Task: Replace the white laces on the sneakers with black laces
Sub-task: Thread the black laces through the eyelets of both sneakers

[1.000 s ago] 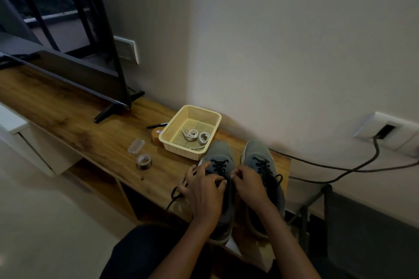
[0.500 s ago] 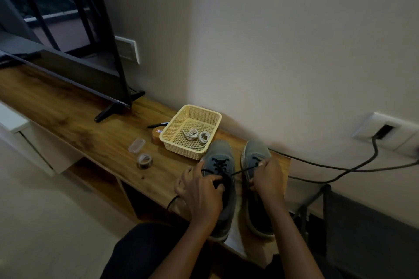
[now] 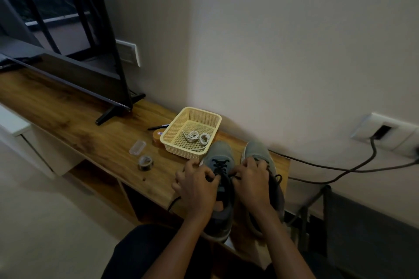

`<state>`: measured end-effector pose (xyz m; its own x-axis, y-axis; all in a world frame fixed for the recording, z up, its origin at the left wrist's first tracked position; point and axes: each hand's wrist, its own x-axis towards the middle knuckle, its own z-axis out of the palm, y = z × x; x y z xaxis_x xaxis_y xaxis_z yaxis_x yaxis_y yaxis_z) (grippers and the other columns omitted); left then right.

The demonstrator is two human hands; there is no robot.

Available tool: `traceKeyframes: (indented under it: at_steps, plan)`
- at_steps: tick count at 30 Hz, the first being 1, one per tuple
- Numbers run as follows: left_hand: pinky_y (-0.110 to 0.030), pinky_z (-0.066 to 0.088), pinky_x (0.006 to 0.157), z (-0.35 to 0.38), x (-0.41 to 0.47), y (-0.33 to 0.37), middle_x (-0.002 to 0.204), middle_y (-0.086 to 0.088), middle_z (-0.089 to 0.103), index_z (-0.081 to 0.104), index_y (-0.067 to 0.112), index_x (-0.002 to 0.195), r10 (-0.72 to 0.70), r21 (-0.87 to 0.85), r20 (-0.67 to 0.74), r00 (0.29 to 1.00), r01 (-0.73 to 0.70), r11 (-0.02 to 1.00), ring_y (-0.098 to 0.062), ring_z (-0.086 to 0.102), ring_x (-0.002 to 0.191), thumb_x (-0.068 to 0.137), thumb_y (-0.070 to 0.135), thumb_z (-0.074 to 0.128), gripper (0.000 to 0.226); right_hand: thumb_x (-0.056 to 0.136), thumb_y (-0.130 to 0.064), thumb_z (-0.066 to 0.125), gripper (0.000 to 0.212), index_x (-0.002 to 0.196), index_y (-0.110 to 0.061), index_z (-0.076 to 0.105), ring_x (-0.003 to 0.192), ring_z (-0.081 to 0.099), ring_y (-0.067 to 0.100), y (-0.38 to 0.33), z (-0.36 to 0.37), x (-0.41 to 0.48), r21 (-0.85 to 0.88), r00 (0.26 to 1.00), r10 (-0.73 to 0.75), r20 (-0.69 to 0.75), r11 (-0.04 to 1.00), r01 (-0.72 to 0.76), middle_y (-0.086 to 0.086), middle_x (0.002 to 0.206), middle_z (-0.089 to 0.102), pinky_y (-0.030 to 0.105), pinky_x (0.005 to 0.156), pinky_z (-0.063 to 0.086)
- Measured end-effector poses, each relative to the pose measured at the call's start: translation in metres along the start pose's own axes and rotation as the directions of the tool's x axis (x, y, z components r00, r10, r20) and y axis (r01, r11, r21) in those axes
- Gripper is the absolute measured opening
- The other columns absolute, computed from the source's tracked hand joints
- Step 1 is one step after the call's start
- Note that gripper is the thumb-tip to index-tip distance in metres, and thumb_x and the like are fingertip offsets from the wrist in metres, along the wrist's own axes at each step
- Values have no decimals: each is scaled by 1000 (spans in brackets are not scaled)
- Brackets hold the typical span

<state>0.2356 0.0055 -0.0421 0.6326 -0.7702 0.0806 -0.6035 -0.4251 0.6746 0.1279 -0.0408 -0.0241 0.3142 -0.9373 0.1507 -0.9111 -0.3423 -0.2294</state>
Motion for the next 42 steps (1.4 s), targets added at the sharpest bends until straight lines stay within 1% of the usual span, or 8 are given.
traceKeyframes:
  at_steps: [11, 17, 24, 26, 29, 32, 36, 42]
  plan:
    - [-43, 20, 102, 5, -6, -3, 138, 12, 43, 64, 31, 78, 83, 62, -78, 994, -79, 995, -18, 23, 136, 76, 33, 76, 12, 87, -27, 59, 15, 94, -22, 71, 110, 36, 27, 9, -11, 2, 35, 966, 185, -179, 983, -181, 0, 112, 54, 41, 93, 20]
    - [-43, 19, 103, 7, -3, -4, 136, 14, 45, 62, 32, 74, 56, 16, -77, 995, -55, 998, -17, 24, 135, 74, 34, 77, 15, 86, -21, 64, 16, 99, -14, 70, 104, 40, 36, 34, -34, 0, 195, 772, 525, -358, 851, -488, 10, 114, 57, 42, 86, 30]
    - [-40, 27, 102, 6, -4, -4, 136, 10, 42, 63, 32, 96, -4, -73, -7, 1000, 4, 997, -20, 26, 133, 78, 34, 74, 21, 59, -10, 80, 34, 89, -25, 75, 119, 41, 42, 14, -11, 1, 27, 978, 92, -190, 996, -88, 11, 125, 58, 58, 93, 33]
    - [-38, 30, 100, 7, -4, -6, 135, 7, 43, 61, 30, 102, -26, -108, -22, 999, 24, 994, -21, 30, 130, 77, 35, 75, 30, 73, -19, 73, 25, 97, -28, 74, 131, 29, 42, 6, -5, -1, -31, 997, 33, -74, 999, -35, 8, 138, 48, 58, 103, 20]
    - [-32, 37, 93, 5, 0, -9, 133, -3, 46, 45, 20, 127, -76, -240, -32, 997, 66, 968, -23, 42, 124, 70, 30, 82, 68, 89, -28, 57, 23, 108, -28, 69, 137, 15, 32, 2, 0, -1, 4, 1000, 24, 5, 1000, -24, 1, 145, 38, 50, 109, 5]
    - [-31, 45, 84, 3, 5, -13, 129, -11, 52, 27, 15, 142, -191, -449, 198, 962, 262, 854, -25, 53, 116, 69, 21, 83, 92, 90, -31, 56, 21, 107, -26, 68, 134, 18, 28, 0, -4, -2, 8, 999, 42, 5, 999, -42, -2, 139, 41, 48, 109, 6]
    - [-40, 50, 87, 1, 8, -19, 98, -2, 64, 28, 18, 142, -221, -403, 229, 948, 299, 865, -24, 61, 101, 68, 27, 84, 93, 91, -33, 55, 19, 103, -26, 67, 131, 20, 26, 3, -3, -2, 18, 999, 49, -3, 999, -49, -5, 133, 42, 46, 109, 7]
    - [-33, 48, 75, -7, 4, -13, 80, 8, 61, 38, 18, 138, -156, -349, 166, 974, 205, 914, -15, 61, 85, 71, 23, 82, 80, 87, -29, 57, 18, 94, -21, 71, 123, 33, 28, 14, -2, 3, 15, 977, 166, -137, 986, -165, -3, 122, 55, 47, 105, 14]
